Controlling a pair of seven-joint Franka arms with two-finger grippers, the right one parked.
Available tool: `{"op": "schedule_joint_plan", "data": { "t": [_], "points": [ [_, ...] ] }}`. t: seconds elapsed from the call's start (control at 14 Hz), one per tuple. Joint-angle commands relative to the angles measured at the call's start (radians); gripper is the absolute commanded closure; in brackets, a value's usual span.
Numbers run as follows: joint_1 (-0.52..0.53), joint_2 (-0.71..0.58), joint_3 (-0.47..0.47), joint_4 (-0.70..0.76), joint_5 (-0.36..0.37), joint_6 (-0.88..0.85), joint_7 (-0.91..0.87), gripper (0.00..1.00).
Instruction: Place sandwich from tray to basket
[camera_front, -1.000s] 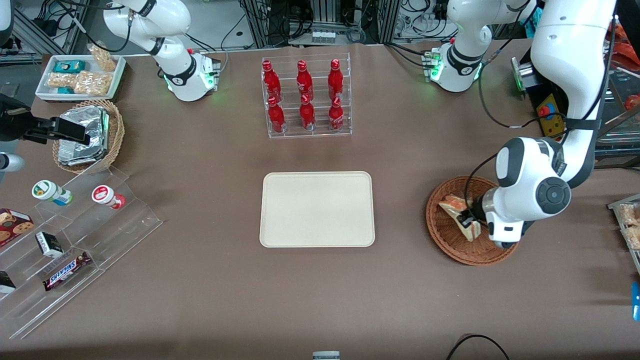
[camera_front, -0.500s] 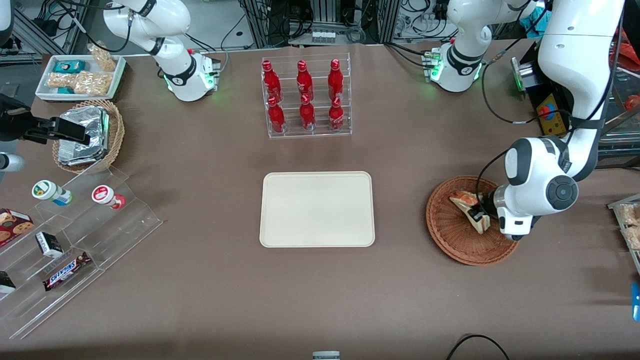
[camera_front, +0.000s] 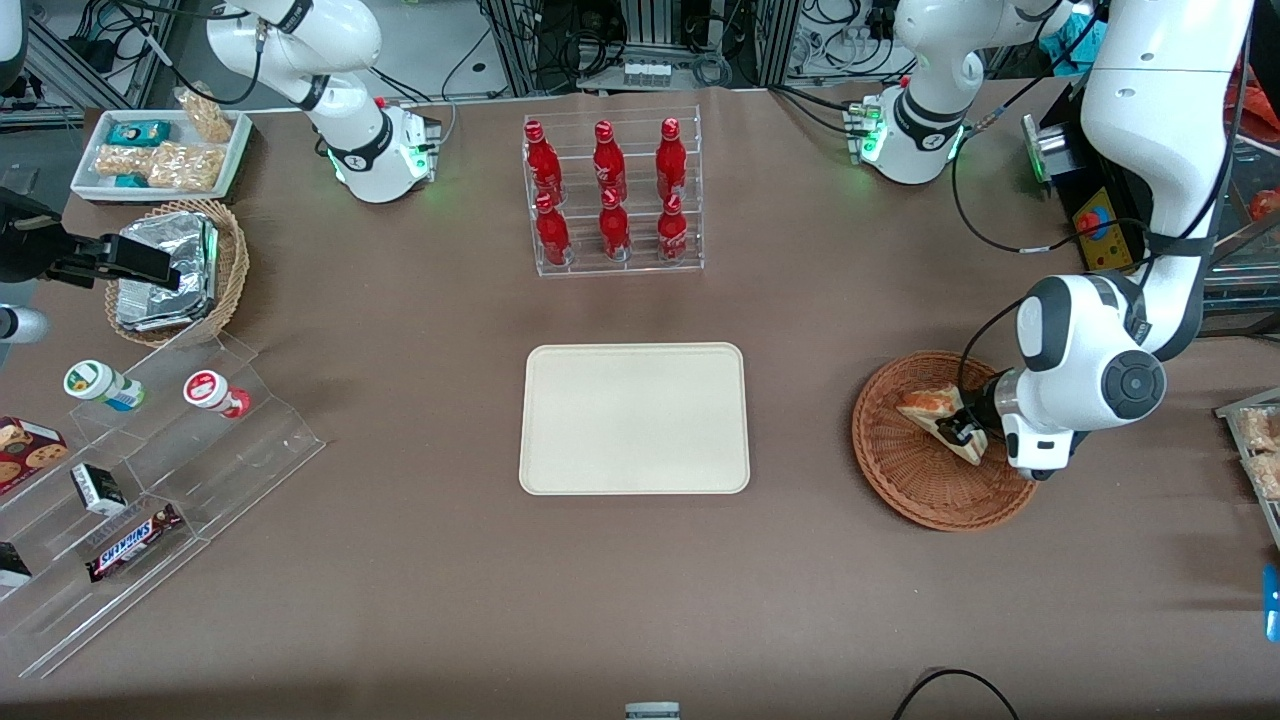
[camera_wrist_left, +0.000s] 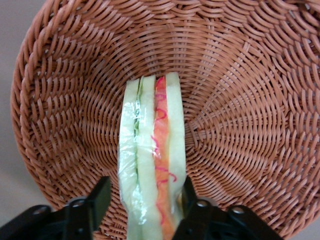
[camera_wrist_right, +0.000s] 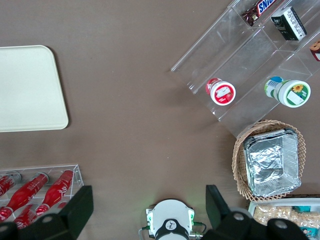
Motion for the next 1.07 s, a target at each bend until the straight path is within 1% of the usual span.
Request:
{"op": "schedule_joint_plan", "data": {
  "t": [0.0, 0.21, 0.29, 0.36, 0.5, 0.79, 1.0],
  "points": [
    [0.006, -0.016, -0.008, -0.011, 0.012, 0.001, 0.012, 0.00],
    [0.006, -0.025, -0.008, -0.005, 0.012, 0.001, 0.005, 0.00],
    [-0.002, -0.047, -0.011, 0.002, 0.012, -0.016, -0.003, 0.00],
    [-0.009, -0.095, -0.014, 0.013, 0.013, -0.086, 0.001, 0.00],
    [-0.020, -0.184, -0.016, 0.076, 0.013, -0.293, 0.024, 0.00],
    [-0.029, -0.308, -0.019, 0.232, 0.019, -0.658, 0.219, 0.00],
    [-0.028, -0.379, -0.014, 0.309, 0.041, -0.850, 0.363, 0.00]
  ]
}}
